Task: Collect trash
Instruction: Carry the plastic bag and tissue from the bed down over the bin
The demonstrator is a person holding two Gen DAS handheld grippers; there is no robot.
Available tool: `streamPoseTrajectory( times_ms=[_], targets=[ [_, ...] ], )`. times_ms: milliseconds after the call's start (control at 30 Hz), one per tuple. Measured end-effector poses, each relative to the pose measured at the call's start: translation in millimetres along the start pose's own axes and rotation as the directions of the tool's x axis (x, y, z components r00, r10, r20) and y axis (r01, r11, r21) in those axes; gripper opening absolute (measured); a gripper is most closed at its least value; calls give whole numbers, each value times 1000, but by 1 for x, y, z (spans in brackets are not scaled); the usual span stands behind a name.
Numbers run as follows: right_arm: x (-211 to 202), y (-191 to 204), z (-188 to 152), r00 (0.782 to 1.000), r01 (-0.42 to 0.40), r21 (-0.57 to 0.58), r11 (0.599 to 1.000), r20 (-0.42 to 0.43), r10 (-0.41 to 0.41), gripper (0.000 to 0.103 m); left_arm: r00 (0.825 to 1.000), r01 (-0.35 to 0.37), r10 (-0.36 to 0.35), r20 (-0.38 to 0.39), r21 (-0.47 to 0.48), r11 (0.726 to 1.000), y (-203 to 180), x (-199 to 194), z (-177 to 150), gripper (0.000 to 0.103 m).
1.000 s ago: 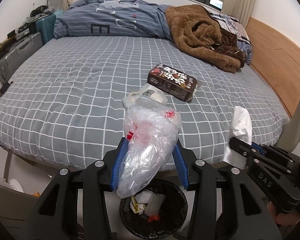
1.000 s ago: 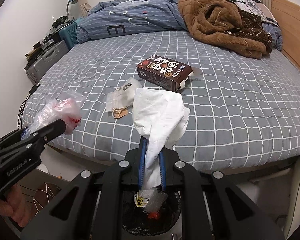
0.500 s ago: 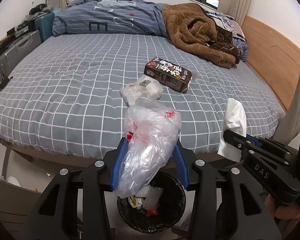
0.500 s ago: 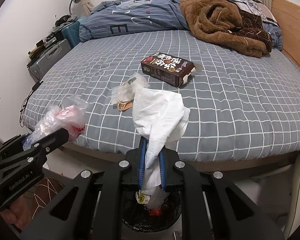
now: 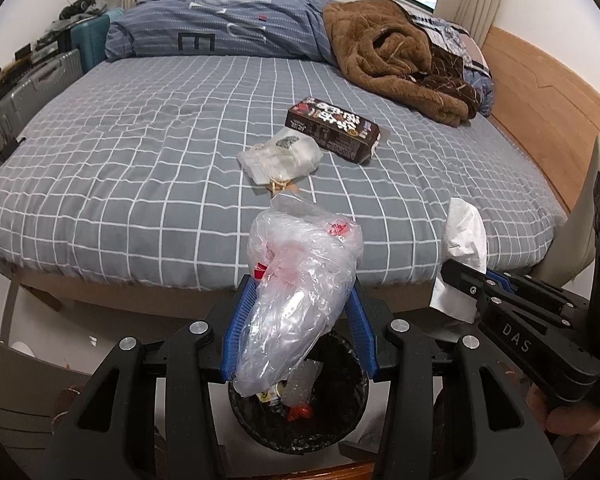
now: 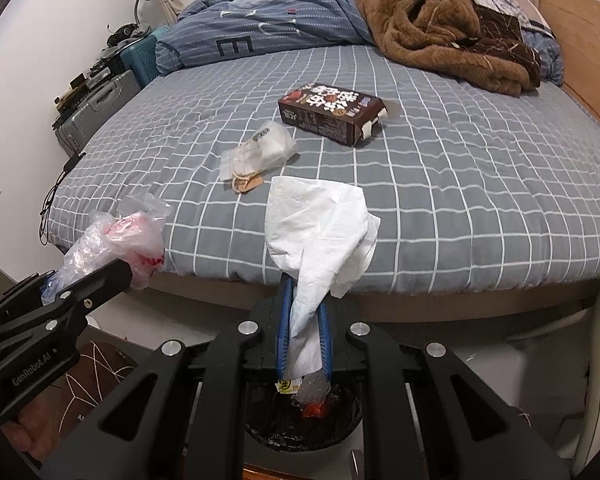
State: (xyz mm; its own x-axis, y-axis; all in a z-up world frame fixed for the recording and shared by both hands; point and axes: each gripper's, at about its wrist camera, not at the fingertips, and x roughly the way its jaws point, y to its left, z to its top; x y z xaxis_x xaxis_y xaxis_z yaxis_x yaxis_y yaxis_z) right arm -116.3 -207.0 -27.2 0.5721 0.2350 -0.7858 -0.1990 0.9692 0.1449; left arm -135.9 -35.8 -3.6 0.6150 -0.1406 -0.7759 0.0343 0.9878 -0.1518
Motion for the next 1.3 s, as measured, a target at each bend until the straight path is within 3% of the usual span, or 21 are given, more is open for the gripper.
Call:
streamPoseTrajectory(
  times_ms=[767, 1300],
  targets=[
    [29, 6, -46, 995, 7, -16, 1000, -96, -8, 12, 995, -31, 33, -93, 22, 999, 3, 29, -52, 44],
    [56, 9, -83, 981, -17, -14, 1000, -193, 14, 12, 981, -62, 65, -181, 21, 998, 21, 53, -95, 44]
  ],
)
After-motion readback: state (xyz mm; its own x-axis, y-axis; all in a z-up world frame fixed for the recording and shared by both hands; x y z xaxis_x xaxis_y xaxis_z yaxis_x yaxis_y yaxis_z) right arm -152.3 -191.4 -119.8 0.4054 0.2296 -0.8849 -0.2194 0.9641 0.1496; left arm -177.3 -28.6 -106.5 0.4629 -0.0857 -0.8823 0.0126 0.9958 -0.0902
